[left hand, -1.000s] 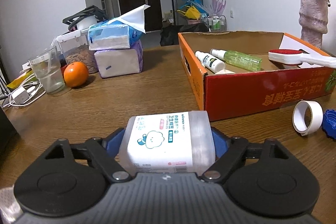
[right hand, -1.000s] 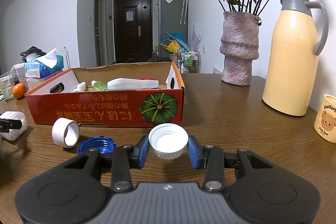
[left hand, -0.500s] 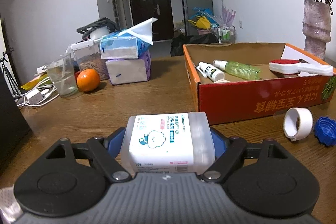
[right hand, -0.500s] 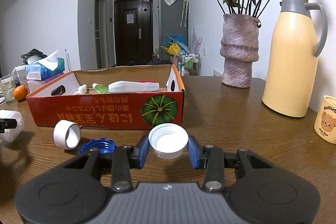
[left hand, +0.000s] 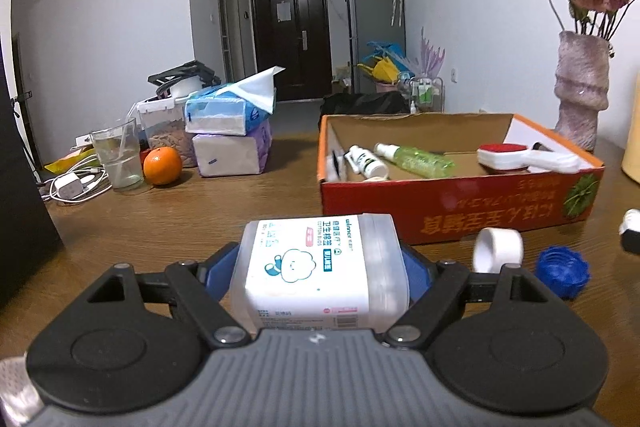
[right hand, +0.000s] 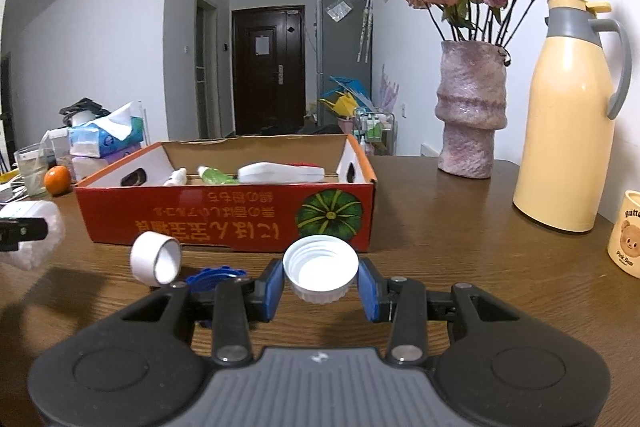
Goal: Organize rigid objects
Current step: 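Grasp the white cotton-pad box with the left gripper while the right gripper holds the cap, then carry the white cap and cotton-pad box over the box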
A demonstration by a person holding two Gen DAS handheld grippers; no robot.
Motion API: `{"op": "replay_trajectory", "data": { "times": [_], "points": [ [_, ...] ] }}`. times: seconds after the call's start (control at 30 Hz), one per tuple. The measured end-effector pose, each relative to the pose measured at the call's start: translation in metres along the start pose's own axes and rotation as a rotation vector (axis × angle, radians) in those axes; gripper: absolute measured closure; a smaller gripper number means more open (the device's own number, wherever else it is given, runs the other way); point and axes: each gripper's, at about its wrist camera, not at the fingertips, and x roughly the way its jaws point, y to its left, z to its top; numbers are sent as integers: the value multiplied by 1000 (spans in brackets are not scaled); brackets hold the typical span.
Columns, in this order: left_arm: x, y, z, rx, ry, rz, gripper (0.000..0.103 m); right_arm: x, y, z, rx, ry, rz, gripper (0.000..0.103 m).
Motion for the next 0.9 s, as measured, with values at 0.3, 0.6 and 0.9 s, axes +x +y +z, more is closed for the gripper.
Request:
{"op": "replay_trajectory", "data": {
  "times": [0.3, 0.6, 0.9],
  "points": [
    [-24, -19, 3, -40, -26, -16, 20, -14, 14, 0, 0, -23, 45, 64],
    [-41, -32, 9, -74, -45, -21, 20, -30, 20, 6, 14, -39, 86, 64],
    [-49, -44, 21, -65, -66, -21, 20, -40, 22, 16, 18, -68, 113, 64]
  ]
}}
